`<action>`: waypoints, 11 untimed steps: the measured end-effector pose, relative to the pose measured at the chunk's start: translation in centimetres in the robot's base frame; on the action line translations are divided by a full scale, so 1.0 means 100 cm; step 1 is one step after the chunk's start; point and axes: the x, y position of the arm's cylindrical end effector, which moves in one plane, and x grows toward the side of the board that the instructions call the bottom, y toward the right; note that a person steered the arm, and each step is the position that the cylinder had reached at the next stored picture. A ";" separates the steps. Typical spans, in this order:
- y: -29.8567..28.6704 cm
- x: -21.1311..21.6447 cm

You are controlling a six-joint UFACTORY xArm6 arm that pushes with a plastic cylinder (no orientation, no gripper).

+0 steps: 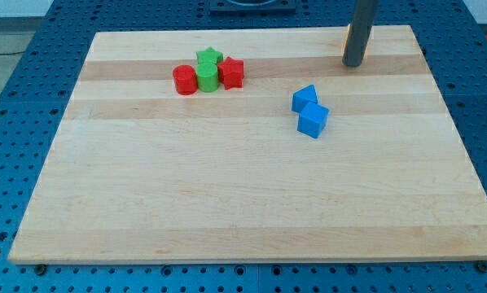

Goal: Separate red star from green circle

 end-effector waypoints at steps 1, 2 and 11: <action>0.002 0.003; -0.030 0.030; -0.229 0.031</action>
